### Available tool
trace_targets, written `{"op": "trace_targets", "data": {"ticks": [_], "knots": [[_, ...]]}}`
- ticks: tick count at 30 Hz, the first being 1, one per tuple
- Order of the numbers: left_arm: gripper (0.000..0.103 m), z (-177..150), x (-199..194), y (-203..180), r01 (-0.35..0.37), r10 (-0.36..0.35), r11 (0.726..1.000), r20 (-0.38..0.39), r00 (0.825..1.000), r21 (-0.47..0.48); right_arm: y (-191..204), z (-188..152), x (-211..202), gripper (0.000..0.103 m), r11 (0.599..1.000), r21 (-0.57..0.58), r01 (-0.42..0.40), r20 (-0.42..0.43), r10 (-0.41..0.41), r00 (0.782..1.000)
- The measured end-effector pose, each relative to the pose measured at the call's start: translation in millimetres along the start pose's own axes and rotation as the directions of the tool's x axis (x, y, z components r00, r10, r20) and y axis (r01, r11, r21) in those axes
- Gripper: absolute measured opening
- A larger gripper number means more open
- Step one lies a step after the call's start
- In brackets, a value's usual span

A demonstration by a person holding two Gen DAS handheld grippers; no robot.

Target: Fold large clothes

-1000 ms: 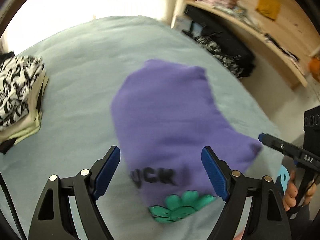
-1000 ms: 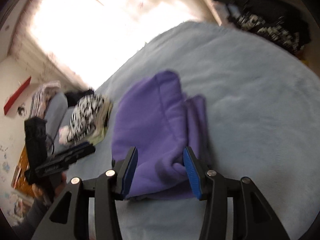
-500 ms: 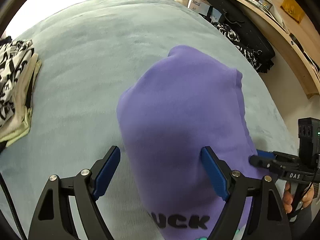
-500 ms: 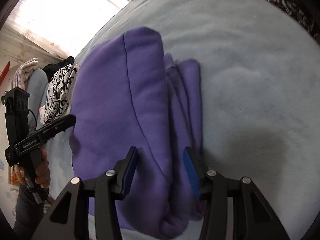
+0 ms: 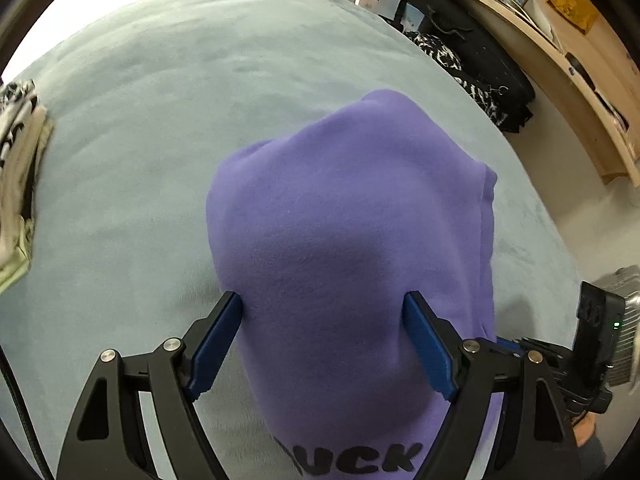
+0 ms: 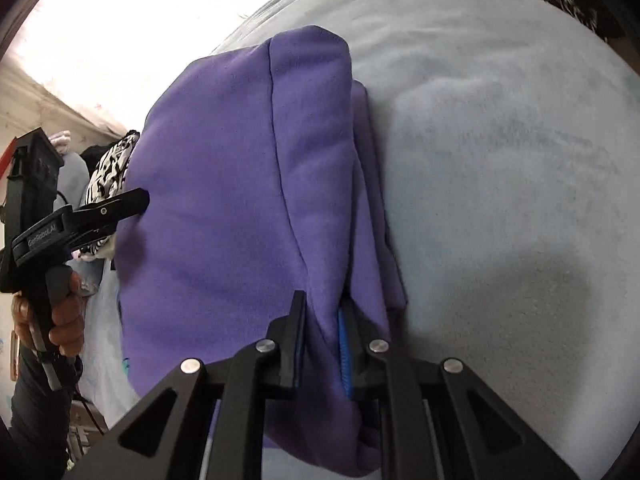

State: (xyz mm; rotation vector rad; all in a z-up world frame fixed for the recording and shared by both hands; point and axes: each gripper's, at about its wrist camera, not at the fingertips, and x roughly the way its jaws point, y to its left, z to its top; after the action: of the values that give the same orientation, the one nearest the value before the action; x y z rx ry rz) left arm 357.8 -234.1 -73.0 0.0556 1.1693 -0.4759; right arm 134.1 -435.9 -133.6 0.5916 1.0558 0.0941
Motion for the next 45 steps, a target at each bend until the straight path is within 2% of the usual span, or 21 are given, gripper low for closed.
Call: {"op": "trace_targets", "data": {"ticks": [4, 8, 11, 15, 18, 19, 20, 21, 22, 25, 28, 30, 32, 36, 38, 42, 45], "knots": [[0.081, 4, -2, 1, -0.020, 0.020, 1.000, 0.021, 1.000, 0.005, 16, 14, -13, 0.021, 0.997, -0.072, 0.008, 0.013, -0.007, 1.000], [0.081, 6, -4, 7, 0.006, -0.006, 1.000, 0.024, 1.000, 0.005, 22, 42, -24, 0.051, 0.996, -0.080, -0.031, 0.079, 0.037, 0.996], [0.081, 8, -3, 13, 0.040, -0.040, 0.999, 0.021, 0.999, -0.017, 22, 73, -19, 0.060, 0.997, -0.054, -0.054, 0.129, 0.060, 0.990], [0.082, 10, -1, 16, 0.060, -0.060, 0.998, 0.020, 0.998, -0.026, 12, 113, 4, 0.061, 0.996, -0.005, -0.090, 0.084, 0.090, 0.992], [0.082, 13, -1, 22, 0.082, -0.081, 0.996, 0.018, 0.997, -0.036, 11, 130, 26, 0.060, 0.993, 0.015, -0.118, 0.056, 0.117, 0.991], [0.083, 14, 0, 24, 0.086, -0.085, 0.995, 0.018, 0.996, -0.042, 9, 132, 30, 0.050, 0.990, 0.021, -0.142, 0.047, 0.141, 0.989], [0.084, 16, 1, 26, 0.086, -0.085, 0.995, 0.018, 0.996, -0.050, 7, 134, 32, 0.027, 0.990, 0.015, -0.144, 0.048, 0.143, 0.989], [0.084, 17, 2, 26, 0.084, -0.083, 0.995, 0.018, 0.996, -0.058, 9, 136, 33, 0.023, 0.994, -0.005, -0.106, 0.056, 0.106, 0.993], [0.085, 19, 4, 26, 0.084, -0.083, 0.994, 0.017, 0.996, -0.065, 11, 138, 31, 0.015, 0.997, -0.014, -0.071, 0.065, 0.072, 0.995], [0.089, 26, 12, 25, 0.068, -0.067, 0.995, 0.015, 0.998, -0.074, 15, 140, 30, 0.015, 0.999, -0.020, 0.033, 0.110, -0.031, 0.993], [0.100, 29, 28, 20, 0.022, -0.023, 0.997, -0.011, 1.000, -0.078, 7, 141, 55, 0.014, 0.996, -0.003, 0.092, 0.052, -0.092, 0.994], [0.103, 30, 35, 22, 0.028, -0.029, 0.995, -0.010, 1.000, -0.096, 1, 142, 58, 0.015, 0.996, 0.022, 0.083, 0.043, -0.084, 0.996], [0.103, 29, 37, 27, 0.044, -0.045, 0.992, -0.006, 0.999, -0.115, -5, 144, 58, 0.021, 0.996, 0.059, 0.072, 0.027, -0.074, 0.997], [0.103, 24, 29, 28, 0.053, -0.053, 0.992, 0.004, 0.999, -0.114, -2, 146, 49, 0.032, 0.997, 0.035, 0.068, 0.024, -0.069, 0.997], [0.103, 20, 18, 29, 0.030, -0.029, 0.992, 0.015, 0.999, -0.124, 5, 141, 33, 0.037, 0.996, 0.012, 0.083, 0.041, -0.084, 0.996], [0.102, 6, -10, 20, -0.044, 0.052, 0.993, 0.063, 0.997, -0.111, 26, 120, -3, 0.037, 0.993, -0.058, 0.101, 0.100, -0.095, 0.990], [0.097, -11, -38, 11, -0.057, 0.071, 0.993, 0.133, 0.989, -0.105, 47, 97, -25, 0.037, 0.986, -0.132, 0.102, 0.127, -0.085, 0.988]]}}
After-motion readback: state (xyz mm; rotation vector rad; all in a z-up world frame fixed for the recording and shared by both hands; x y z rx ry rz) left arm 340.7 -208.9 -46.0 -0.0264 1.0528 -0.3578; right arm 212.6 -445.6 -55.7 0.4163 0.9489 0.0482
